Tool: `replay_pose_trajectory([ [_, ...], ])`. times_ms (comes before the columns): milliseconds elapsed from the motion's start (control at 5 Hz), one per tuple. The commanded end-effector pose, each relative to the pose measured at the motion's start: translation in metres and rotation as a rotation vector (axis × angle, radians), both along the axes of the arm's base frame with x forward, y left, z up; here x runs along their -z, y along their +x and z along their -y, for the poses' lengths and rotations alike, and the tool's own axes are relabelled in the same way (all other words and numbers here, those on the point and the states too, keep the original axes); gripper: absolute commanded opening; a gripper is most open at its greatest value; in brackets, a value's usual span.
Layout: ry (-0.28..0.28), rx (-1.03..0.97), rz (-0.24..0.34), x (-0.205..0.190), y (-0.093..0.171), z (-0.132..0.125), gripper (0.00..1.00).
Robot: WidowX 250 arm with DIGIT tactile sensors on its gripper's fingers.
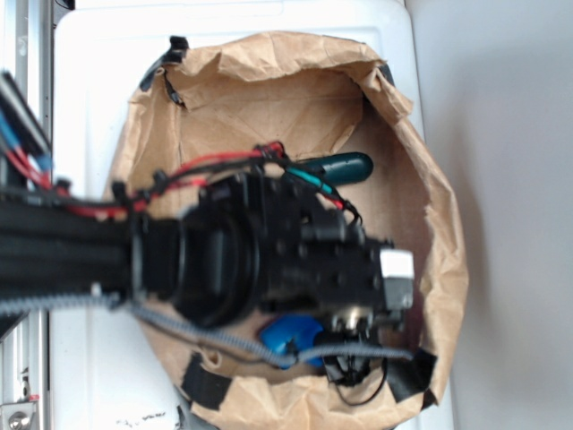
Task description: Grab the blue bottle.
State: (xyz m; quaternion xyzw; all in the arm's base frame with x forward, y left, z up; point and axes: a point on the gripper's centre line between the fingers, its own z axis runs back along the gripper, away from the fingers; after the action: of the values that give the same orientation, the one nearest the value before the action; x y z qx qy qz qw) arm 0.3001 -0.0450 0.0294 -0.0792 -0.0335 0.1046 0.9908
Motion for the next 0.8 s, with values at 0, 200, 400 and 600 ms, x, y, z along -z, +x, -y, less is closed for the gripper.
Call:
replay_pose_trajectory([
  [0, -0.030, 0.246, 0.115, -0.106, -0.005, -0.023, 0.00],
  [200, -0.028, 0.384, 0.086, -0.133, -0.014, -0.028, 0.00],
  [400, 0.014, 0.449, 0.108, -0.150, -0.025, -0.027, 0.00],
  [600, 0.018, 0.504, 0.152, -0.159, -0.039, -0.027, 0.00],
])
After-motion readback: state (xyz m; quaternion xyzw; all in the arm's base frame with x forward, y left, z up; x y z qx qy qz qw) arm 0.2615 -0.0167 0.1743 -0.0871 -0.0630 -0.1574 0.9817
